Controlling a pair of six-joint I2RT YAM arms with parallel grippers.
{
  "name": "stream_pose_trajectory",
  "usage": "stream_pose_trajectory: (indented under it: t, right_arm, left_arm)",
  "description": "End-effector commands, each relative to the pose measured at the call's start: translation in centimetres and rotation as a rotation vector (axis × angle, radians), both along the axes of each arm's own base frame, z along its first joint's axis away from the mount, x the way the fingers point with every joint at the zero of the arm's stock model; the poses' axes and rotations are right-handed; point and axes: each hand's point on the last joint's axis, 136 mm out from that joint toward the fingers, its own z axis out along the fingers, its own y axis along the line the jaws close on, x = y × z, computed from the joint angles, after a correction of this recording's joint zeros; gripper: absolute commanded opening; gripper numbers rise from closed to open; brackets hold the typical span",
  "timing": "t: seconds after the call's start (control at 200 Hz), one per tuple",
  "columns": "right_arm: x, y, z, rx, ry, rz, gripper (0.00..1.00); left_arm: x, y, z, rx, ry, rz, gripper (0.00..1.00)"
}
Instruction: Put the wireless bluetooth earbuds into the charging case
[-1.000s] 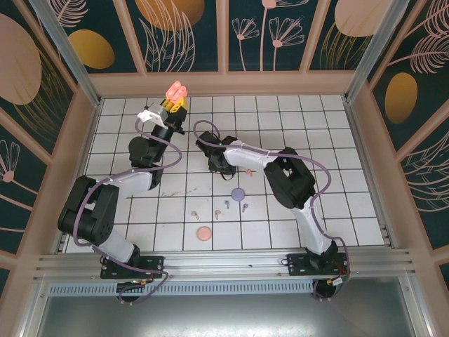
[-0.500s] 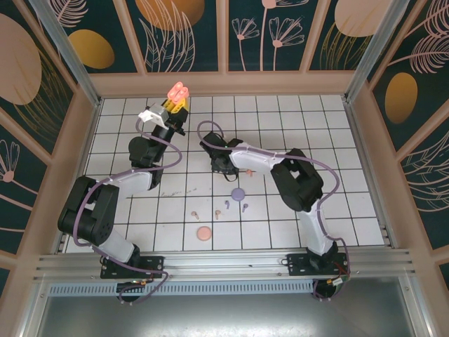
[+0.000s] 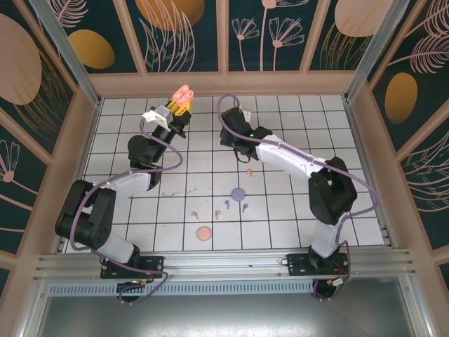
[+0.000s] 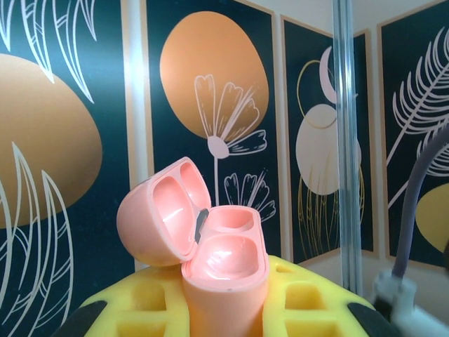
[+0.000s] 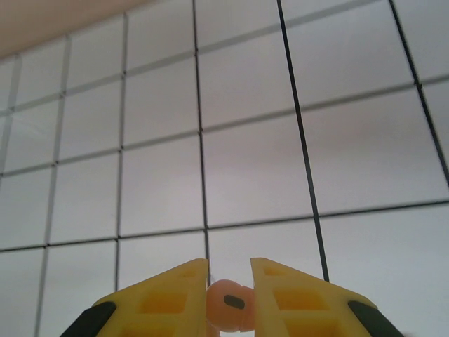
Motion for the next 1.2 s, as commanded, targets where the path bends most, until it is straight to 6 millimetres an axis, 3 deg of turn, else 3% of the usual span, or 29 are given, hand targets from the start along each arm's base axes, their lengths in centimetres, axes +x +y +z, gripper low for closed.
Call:
stream_pose_trajectory:
  t: [0.0, 0.29, 0.606, 0.886, 0.941, 0.981, 1.196]
  right_arm:
    - [1.2, -0.6, 5.7, 0.047, -0.171, 0.019, 0.19]
    - [0.8, -0.7, 15.8, 0.172, -0.424, 0.096, 0.19]
    - [-2.1, -0.7, 23.4, 0.315, -0.639, 0.202, 0.20]
    - [-4.8, 0.2, 26.0, 0.413, -0.778, 0.332, 0.20]
    - [-5.6, 0.8, 26.3, 0.427, -0.805, 0.381, 0.20]
    - [-5.9, 1.0, 26.4, 0.433, -0.821, 0.395, 0.20]
    - [-6.9, 2.0, 26.5, 0.474, -0.881, 0.464, 0.20]
  left_arm:
    - [-0.8, -0.3, 1.8, 0.031, -0.068, -0.018, 0.00]
    - [-0.9, -1.6, 1.6, 0.070, -0.066, -0.084, 0.00]
    - [-0.5, -3.3, 0.9, 0.150, -0.076, -0.138, 0.00]
    - [1.5, -5.7, -0.1, 0.247, -0.005, -0.119, 0.00]
    - [1.7, -6.2, -1.1, 0.266, 0.031, -0.131, 0.00]
    - [1.8, -6.4, 0.0, 0.263, 0.020, -0.133, 0.00]
    - [1.7, -7.3, 0.0, 0.256, 0.041, -0.171, 0.00]
